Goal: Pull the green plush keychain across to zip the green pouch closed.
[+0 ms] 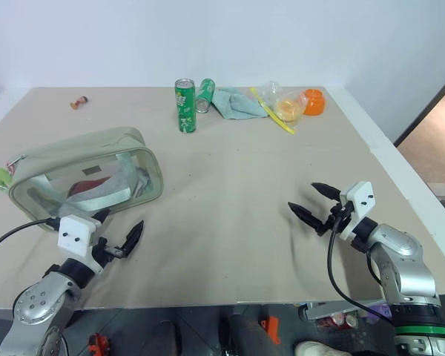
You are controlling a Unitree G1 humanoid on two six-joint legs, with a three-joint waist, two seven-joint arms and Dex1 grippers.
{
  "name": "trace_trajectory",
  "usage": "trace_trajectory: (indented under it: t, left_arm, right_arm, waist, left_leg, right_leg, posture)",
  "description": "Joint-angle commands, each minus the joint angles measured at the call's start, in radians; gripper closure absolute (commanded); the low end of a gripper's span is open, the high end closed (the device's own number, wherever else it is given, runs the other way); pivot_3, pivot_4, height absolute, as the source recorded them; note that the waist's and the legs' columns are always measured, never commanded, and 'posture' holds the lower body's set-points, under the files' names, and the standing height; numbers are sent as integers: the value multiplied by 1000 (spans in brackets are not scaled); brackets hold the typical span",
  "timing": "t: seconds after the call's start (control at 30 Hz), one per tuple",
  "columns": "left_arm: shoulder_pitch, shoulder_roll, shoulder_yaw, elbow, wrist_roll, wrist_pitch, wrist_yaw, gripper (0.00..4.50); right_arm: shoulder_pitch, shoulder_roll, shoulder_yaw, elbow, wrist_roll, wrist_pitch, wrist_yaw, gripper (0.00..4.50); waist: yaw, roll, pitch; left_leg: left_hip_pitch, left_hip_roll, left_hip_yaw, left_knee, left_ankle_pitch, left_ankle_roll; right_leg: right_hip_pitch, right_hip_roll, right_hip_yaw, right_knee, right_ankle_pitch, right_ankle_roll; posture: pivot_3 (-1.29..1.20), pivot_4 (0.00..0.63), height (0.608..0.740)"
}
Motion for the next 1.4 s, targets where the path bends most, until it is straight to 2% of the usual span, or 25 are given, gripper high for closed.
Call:
trace_trajectory:
  t: [0.03,0.33,0.5,0.6,0.77,1.0,1.17,1.4]
  left_arm:
    - [-26,11,12,0,4,-4,0,49]
    - [-40,7,2,7,-15,-4,-16,49]
    - [-44,-9,15,-5,31,-38,33,49]
    - [-33,-52,65,-60,35,-40,115,49]
    - [72,-173,193,-206,-3,-38,248,49]
    - [207,-233,318,-257,-62,-62,270,49]
    - [203,-155,448,-189,-138,-67,225,49]
    - [177,-50,520,-76,-197,-66,147,49]
  right_arm:
    - [6,0,-13,-21,16,-18,3,0]
    - [23,7,-11,-23,29,-4,12,0]
    - [16,6,-2,-9,27,-30,30,0]
    - [4,5,10,-2,27,-41,55,0]
    - [-37,11,41,14,22,-46,77,0]
    - [-123,17,89,71,9,-60,114,0]
    - [-191,10,125,34,97,52,233,0]
    - [-228,-27,186,-14,136,118,397,0]
  waist:
    - [0,0,0]
    - [0,0,0]
    - [0,0,0]
    - [0,0,0]
    - [-8,0,0]
    - [-9,-1,0]
    - [-12,-2,1]
    - [-12,-2,1]
  left_leg:
    - [0,0,0,0,0,0]
    - [0,0,0,0,0,0]
    - [0,0,0,0,0,0]
    - [0,0,0,0,0,0]
    - [0,1,1,0,-1,0]
    - [1,-2,0,1,-1,0]
    - [1,-2,-1,2,-1,0]
    - [0,0,-1,1,-1,-1]
  right_leg:
    - [0,0,0,0,0,0]
    - [0,0,1,0,0,0]
    - [0,0,0,0,0,0]
    - [0,0,0,0,0,0]
    - [0,0,2,0,0,1]
    - [1,1,2,0,-2,-3]
    - [1,2,1,0,-2,-4]
    - [1,2,1,0,-3,-5]
  posture:
    - [0,150,740]
    - [0,150,740]
    - [0,150,740]
    - [0,150,740]
    - [0,150,740]
    - [0,150,740]
    - [0,150,740]
    - [0,150,740]
